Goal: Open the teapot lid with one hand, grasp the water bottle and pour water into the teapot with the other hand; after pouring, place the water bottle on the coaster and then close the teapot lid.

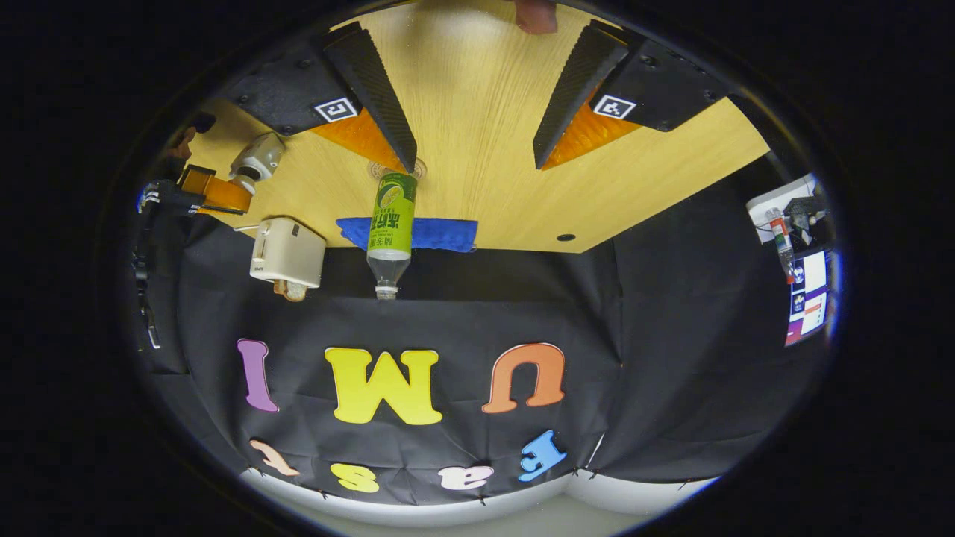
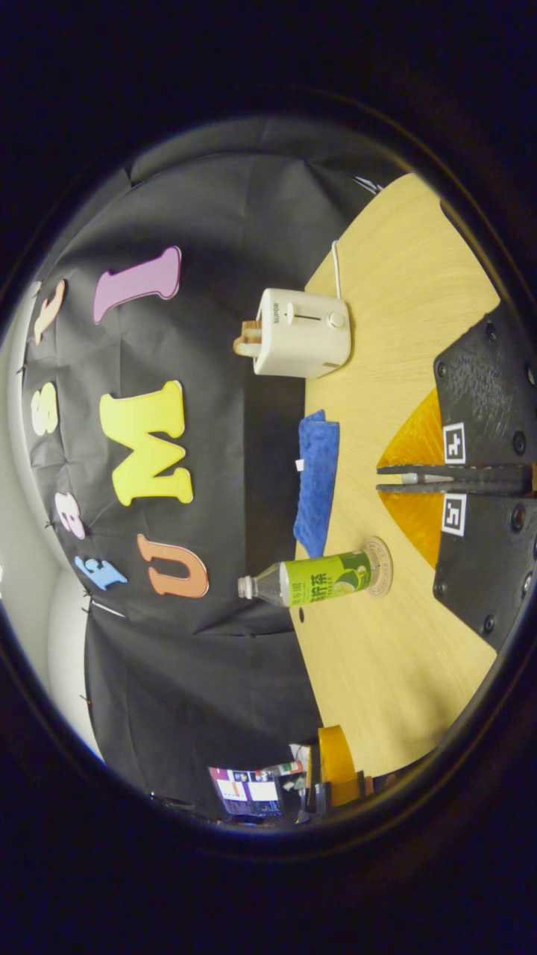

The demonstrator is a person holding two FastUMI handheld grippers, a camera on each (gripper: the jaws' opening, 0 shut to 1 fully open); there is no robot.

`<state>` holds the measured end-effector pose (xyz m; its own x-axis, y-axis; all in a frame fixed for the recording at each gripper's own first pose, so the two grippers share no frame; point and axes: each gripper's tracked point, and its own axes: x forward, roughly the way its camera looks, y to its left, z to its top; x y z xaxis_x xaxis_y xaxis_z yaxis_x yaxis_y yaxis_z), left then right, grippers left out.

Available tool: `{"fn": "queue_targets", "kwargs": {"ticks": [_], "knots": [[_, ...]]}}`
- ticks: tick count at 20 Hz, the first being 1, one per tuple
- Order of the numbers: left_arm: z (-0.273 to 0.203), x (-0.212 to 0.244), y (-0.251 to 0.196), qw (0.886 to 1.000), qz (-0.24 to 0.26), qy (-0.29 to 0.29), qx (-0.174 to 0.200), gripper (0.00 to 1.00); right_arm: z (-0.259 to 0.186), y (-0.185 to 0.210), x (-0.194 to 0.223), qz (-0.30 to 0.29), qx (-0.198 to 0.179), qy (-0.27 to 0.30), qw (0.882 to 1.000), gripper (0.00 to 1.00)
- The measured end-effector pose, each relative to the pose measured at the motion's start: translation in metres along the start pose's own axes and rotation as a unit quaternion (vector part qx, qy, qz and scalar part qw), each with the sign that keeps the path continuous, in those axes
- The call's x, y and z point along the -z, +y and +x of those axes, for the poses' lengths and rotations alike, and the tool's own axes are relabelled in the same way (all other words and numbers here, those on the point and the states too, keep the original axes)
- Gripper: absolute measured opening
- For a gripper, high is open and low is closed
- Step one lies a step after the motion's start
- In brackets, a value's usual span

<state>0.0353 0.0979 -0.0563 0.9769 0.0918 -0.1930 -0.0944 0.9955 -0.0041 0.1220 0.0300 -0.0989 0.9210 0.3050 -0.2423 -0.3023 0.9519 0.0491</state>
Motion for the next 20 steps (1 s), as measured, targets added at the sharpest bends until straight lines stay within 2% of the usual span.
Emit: {"fn": "queue_targets", "kwargs": {"ticks": [6, 14, 15, 17, 20], "knots": [[-0.002, 0.008, 0.010, 1.000, -0.015, 0.008, -0.008, 0.99, 0.001, -0.001, 0.006, -0.005, 0.006, 0.002, 1.000, 0.00], [-0.007, -0.003, -0.005, 1.000, -0.002, -0.002, 0.004, 0.98, 0.002, -0.005, 0.011, -0.004, 0.017, 0.006, 1.000, 0.00], [-0.007, -0.006, -0.007, 1.000, 0.000, -0.003, 0.006, 0.99, 0.001, -0.006, 0.010, -0.004, 0.019, 0.005, 1.000, 0.05], [-0.012, -0.012, -0.013, 1.000, 0.001, -0.009, 0.011, 0.99, -0.003, -0.004, 0.007, -0.001, 0.023, 0.005, 1.000, 0.07], [-0.020, -0.023, -0.023, 1.000, 0.005, -0.021, 0.021, 0.99, -0.015, -0.008, -0.013, -0.001, 0.035, -0.019, 0.999, 0.23]]}}
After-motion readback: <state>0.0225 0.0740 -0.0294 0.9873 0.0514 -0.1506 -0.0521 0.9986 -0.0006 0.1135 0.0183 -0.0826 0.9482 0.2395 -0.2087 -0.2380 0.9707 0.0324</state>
